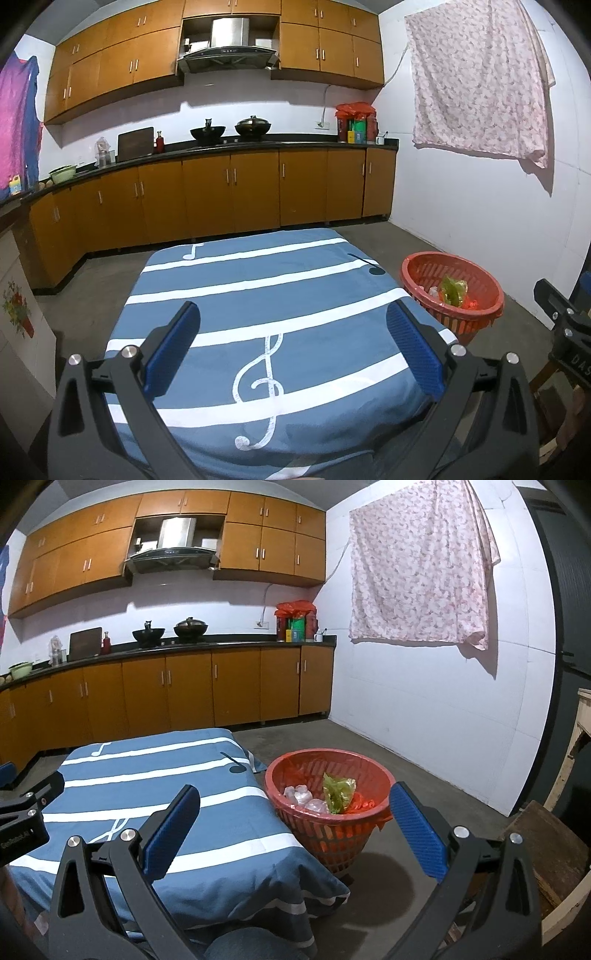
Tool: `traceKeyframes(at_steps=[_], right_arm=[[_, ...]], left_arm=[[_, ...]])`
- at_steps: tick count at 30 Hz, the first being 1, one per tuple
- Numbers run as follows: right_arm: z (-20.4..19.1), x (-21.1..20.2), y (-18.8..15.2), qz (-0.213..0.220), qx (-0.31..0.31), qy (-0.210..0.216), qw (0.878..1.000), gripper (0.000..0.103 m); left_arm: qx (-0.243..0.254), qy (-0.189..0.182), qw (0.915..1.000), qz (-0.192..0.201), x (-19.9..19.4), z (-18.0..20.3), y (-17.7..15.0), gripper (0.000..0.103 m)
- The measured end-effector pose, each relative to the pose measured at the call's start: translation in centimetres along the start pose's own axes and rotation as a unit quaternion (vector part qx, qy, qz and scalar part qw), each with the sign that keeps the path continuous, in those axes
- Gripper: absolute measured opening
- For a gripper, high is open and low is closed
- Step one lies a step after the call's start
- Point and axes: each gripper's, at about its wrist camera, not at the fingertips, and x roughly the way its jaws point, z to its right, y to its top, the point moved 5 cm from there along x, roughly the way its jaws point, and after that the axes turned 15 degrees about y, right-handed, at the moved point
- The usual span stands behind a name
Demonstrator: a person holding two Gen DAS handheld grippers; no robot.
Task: Collect trash
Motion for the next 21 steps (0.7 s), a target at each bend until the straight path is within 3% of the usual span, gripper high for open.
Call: traceKeyframes(at_steps=[21], right_arm=[[0.18, -0.28, -0.55, -0.01, 0.01, -0.011, 1.0, 0.101]], left_arm=[[-0.004, 0.001, 1.0, -0.007, -0.02, -0.22, -0.33, 0.099]])
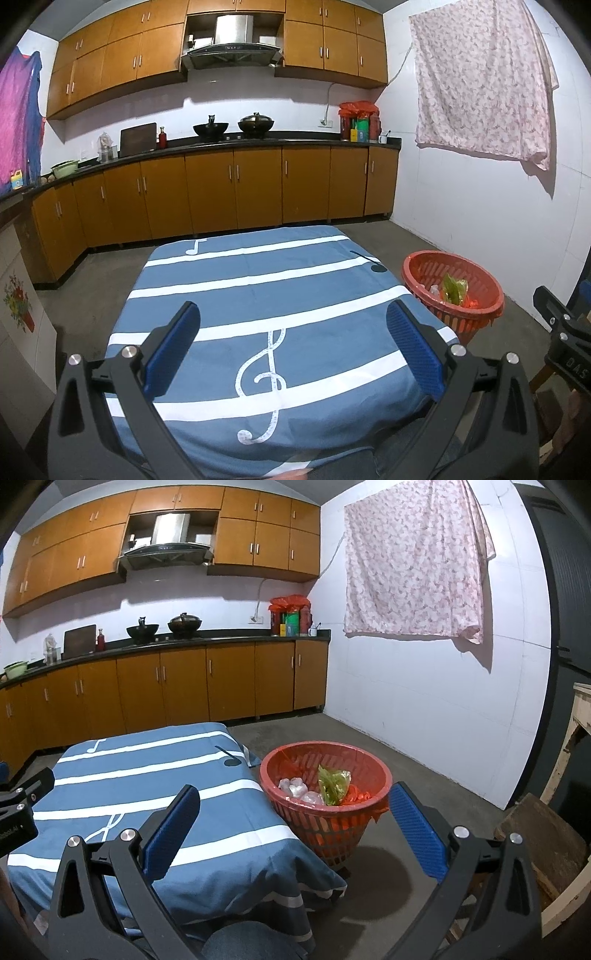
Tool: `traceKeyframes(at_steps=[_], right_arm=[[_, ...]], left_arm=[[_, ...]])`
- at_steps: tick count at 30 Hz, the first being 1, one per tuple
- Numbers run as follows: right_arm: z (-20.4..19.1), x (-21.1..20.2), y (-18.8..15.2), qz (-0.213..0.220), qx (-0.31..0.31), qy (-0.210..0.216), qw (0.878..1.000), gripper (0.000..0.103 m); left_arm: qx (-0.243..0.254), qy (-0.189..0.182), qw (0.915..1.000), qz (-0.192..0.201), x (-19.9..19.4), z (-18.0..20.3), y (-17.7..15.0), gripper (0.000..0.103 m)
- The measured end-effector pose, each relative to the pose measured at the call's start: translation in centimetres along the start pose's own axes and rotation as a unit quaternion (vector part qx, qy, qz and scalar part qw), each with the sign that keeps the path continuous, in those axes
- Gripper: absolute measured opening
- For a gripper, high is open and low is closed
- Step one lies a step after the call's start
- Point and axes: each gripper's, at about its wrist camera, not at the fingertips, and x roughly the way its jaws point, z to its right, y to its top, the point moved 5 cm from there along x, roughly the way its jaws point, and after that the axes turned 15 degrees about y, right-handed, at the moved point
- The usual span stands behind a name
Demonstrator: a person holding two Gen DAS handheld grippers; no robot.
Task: Collect trash
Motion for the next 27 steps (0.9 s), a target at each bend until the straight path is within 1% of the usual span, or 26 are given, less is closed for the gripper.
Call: traceKeyframes(at_steps=[27], right_arm=[[0.66, 0.19, -0.22, -0.009, 0.006, -0.005, 1.0, 0.101]], left_arm=[[0.004, -0.001, 1.0, -0.007, 0.39, 0.1, -0.41, 0.099]])
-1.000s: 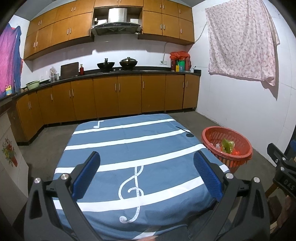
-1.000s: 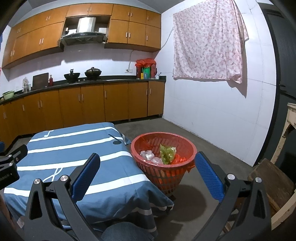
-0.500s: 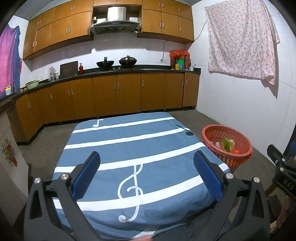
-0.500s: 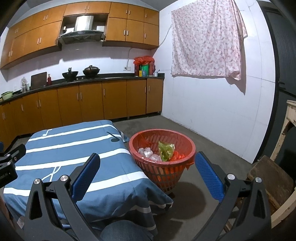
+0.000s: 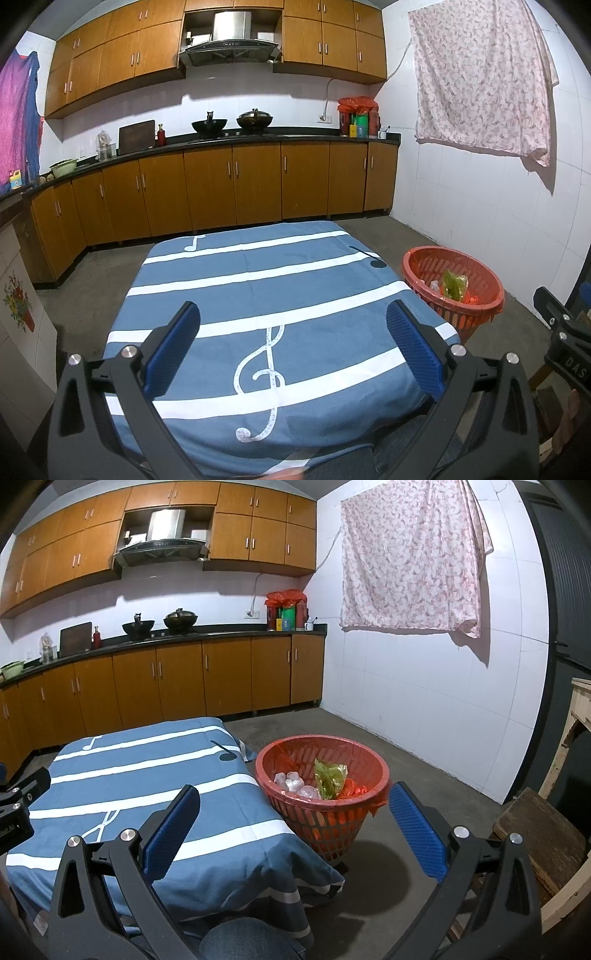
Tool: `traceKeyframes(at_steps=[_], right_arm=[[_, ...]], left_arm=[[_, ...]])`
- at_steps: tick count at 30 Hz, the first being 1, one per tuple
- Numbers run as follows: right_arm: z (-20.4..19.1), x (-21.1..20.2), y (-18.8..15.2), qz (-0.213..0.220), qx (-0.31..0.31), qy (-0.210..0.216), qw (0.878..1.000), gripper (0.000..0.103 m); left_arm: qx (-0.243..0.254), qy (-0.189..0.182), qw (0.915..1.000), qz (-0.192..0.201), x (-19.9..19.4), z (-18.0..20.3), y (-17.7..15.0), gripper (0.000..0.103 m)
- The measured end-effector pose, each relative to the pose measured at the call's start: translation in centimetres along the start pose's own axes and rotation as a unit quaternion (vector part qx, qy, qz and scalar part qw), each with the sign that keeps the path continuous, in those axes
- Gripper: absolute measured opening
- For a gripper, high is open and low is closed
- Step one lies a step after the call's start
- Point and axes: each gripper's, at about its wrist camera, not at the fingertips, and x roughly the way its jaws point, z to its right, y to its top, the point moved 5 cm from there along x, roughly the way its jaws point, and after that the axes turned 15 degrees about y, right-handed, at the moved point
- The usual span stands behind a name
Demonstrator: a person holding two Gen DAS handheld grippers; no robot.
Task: Collect trash
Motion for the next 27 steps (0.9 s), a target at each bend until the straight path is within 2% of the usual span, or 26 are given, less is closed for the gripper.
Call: traceKeyframes(at_steps=[27], right_arm=[[0.25, 0.19, -0.45, -0.003, 0.003, -0.003, 1.0, 0.101]], left_arm=[[0.003, -0.001, 1.0, -0.002, 0.25, 0.08, -0.24, 0.099]])
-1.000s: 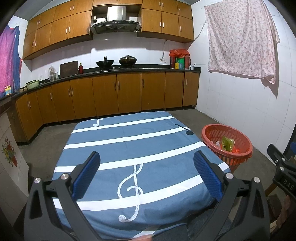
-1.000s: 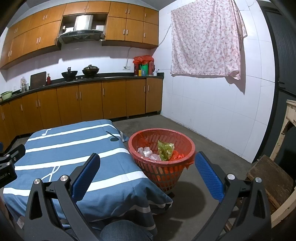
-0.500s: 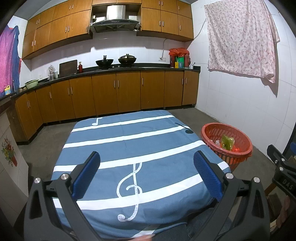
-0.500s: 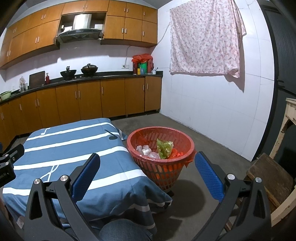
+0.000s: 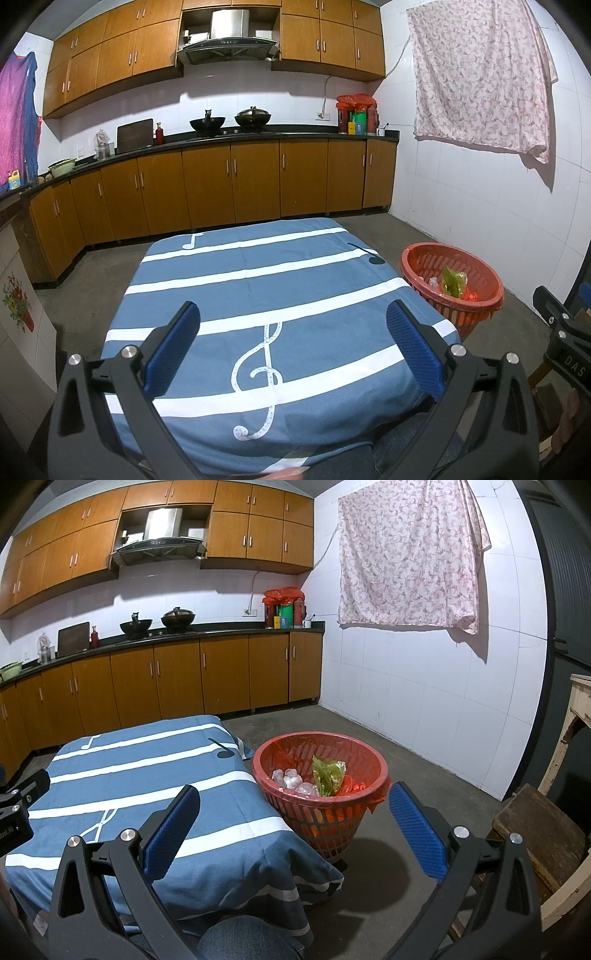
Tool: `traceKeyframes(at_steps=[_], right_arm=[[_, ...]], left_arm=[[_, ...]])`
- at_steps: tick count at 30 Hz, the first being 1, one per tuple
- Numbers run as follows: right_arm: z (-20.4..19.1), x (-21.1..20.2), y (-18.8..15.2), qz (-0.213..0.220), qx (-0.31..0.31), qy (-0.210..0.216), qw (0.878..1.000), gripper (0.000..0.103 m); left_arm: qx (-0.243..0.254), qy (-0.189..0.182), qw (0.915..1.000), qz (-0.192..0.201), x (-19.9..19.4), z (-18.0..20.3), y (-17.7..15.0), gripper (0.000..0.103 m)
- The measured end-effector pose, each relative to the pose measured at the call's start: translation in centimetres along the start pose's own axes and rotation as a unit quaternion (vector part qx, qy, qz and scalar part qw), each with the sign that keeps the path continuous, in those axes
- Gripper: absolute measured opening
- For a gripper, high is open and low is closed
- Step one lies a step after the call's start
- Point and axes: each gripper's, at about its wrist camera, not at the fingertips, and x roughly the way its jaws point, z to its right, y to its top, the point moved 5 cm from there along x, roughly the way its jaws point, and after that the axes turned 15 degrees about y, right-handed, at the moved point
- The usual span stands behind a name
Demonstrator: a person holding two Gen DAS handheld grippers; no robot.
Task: Collect trash
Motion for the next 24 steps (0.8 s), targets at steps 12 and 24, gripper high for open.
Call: traceKeyframes(at_steps=[12, 24], right_arm=[[0.0, 0.0, 0.02, 0.0, 0.0, 0.0, 1.0, 0.101], [0.01, -0.01, 0.05, 0.0, 0.0, 0.0, 1.0, 0.101]], left_arm=[[0.0, 0.0, 1.0, 0.0, 0.03, -0.07, 0.02, 0.099], [0.0, 0.0, 1.0, 0.0, 0.07, -0.17, 0.1, 0.099]])
